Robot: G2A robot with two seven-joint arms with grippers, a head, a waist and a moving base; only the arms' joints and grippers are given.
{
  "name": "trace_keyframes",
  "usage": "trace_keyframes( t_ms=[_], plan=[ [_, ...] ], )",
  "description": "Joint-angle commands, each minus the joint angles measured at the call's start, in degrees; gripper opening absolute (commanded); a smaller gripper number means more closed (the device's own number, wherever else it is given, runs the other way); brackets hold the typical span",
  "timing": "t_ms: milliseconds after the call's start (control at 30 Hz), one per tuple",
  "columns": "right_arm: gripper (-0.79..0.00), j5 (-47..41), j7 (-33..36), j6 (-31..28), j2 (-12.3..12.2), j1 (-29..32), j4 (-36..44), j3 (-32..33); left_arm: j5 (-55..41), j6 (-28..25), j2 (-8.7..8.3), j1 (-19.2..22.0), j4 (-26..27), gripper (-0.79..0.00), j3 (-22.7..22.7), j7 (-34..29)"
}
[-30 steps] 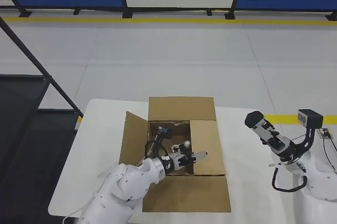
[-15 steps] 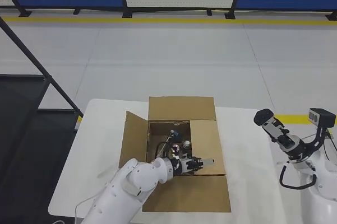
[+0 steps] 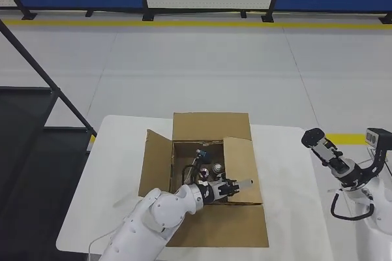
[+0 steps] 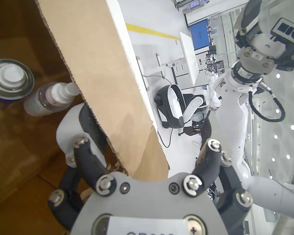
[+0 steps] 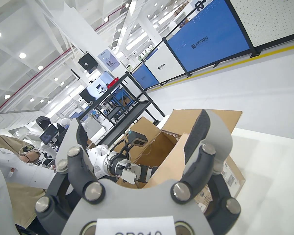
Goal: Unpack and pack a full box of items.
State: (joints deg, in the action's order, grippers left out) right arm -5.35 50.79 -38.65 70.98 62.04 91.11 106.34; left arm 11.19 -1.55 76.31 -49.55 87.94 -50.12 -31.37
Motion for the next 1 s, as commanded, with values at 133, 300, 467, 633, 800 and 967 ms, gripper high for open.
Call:
trace_keyframes(
  t_ms=[133, 300, 467, 633, 800, 967],
  plan=[
    [0.0, -1.5, -1.8, -0.7, -0.8, 0.7, -0.6, 1.6, -0.2, -1.9, 0.92, 0.3, 2.4, 0.0, 1.1, 4.9],
    [0.0, -3.0, -3.6, -1.4, -1.3, 1.7, -0.6, 2.3, -1.5, -3.3, 2.59, 4.4, -0.7, 0.0, 4.6, 4.5],
    [0.0, -4.1, -5.4, -2.4, -1.8, 3.1, -1.1, 3.1, -2.3, -4.6, 5.0, 9.4, -6.0, 0.0, 9.5, 4.0],
    [0.0, -6.2, -8.5, -3.7, -2.2, 4.7, -2.2, 4.5, -2.6, -6.1, 7.53, 12.8, -11.3, 0.0, 13.7, 5.5],
    [0.0, -8.4, -10.6, -4.7, -2.5, 6.0, -2.8, 5.6, -2.7, -7.0, 10.11, 15.5, -16.9, 0.0, 16.8, 7.8],
    [0.0, -9.3, -10.4, -4.5, -3.0, 6.5, -3.0, 5.7, -3.2, -6.7, 12.72, 18.2, -22.1, 0.0, 19.3, 7.8]
  ],
)
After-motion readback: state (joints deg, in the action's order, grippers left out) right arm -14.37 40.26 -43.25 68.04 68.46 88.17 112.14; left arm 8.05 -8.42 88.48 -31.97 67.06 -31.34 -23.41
